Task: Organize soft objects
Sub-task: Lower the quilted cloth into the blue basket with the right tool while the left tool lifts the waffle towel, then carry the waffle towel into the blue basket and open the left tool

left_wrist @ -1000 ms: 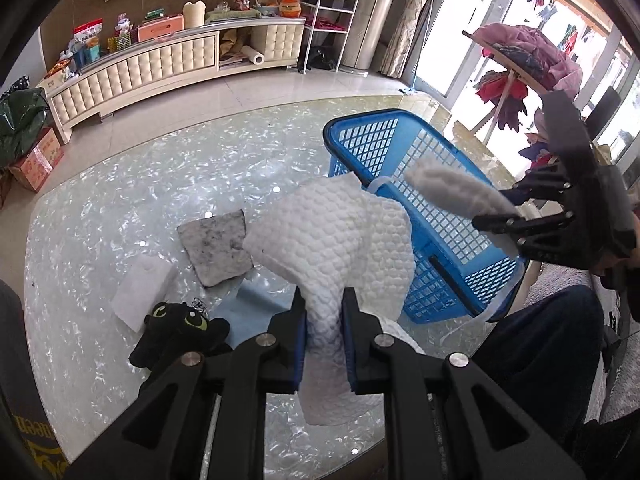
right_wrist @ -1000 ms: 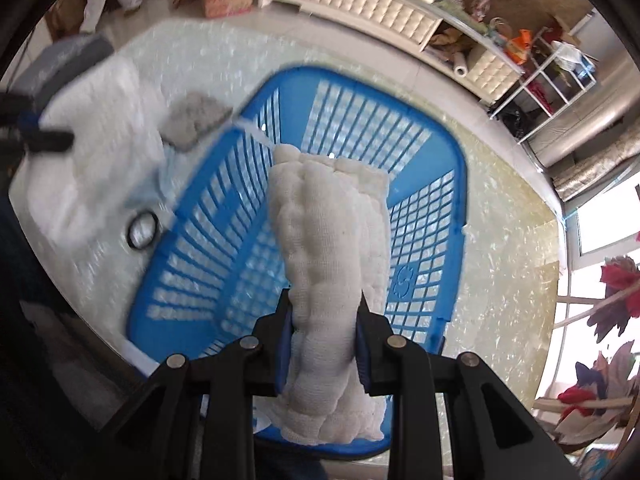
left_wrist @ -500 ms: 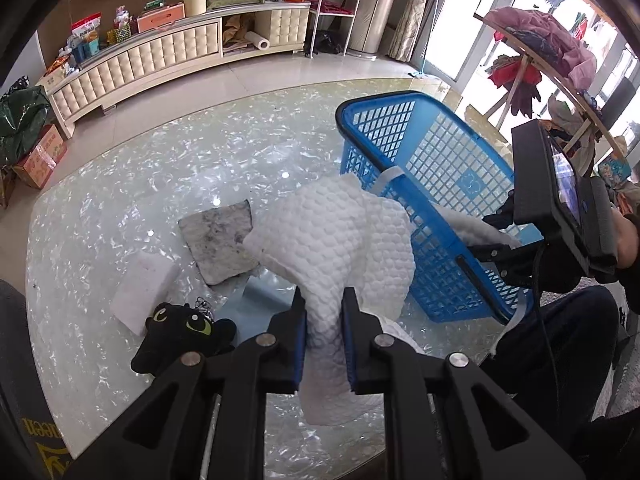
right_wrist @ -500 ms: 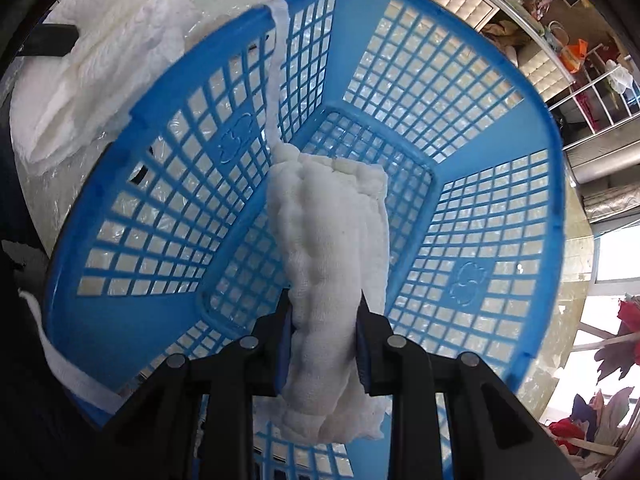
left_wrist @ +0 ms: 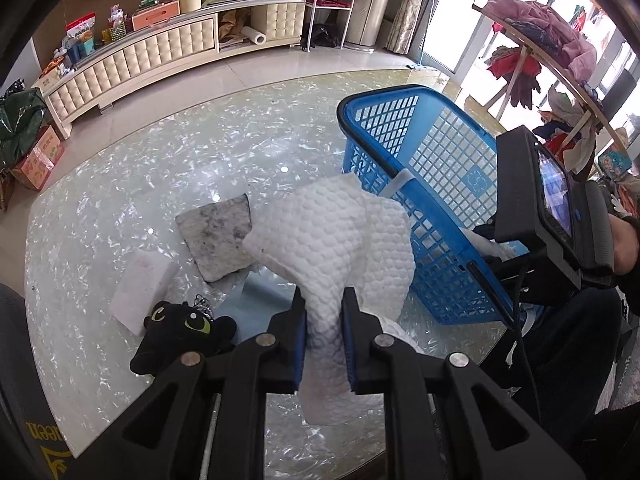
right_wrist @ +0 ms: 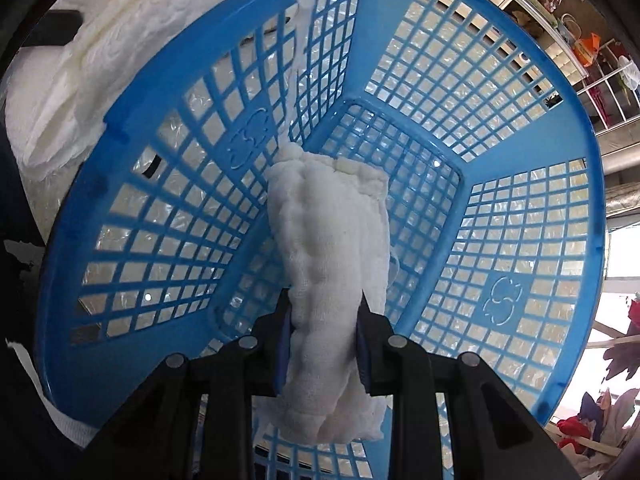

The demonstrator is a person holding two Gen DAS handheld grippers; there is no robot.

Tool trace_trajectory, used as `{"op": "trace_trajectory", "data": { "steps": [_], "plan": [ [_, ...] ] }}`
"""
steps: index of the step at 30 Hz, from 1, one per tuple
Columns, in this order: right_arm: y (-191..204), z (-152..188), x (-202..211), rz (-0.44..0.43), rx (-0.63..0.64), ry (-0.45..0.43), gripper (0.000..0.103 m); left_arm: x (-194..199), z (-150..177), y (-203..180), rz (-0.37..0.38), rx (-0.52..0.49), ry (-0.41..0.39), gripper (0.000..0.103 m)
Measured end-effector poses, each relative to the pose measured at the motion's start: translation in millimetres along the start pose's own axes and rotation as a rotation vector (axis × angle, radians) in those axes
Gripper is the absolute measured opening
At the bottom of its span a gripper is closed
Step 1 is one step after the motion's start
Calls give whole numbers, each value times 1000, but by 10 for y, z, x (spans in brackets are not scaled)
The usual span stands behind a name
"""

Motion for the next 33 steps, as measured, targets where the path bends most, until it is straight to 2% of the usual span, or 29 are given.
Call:
{"op": "trace_trajectory", "data": {
  "steps": [6,7,9,13,20,33],
  "plan": [
    [-65,77,-88,2,-6,25,26,2,-6,1,3,-2,0,14],
    [-76,69,-86,5,-9,26,28,3,-7,2,3,-2,0,14],
    [-129,101,-72,14,-9,27,39,3,-6,1,5,-4,0,14],
    [-170,134,-41,29,-8,32,43,3,-3,1,5,-5,0,14],
    [-291,115,114,34,-63,-13,85,6,0,-2,6,-8,-3,14],
    [-225,60,313,30,-134,-51,87,113,-26,-3,11,-3,-38,14]
  ]
}}
Point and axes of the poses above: each gripper's, at about its wrist camera, not at the fingertips, and x roughly against the way its jaws point, y to its left, z to its underside, the point moved 6 cm from there along -x, roughly the way its jaws point, and after that the axes turned 5 degrees about z, right-handed, at the moved point
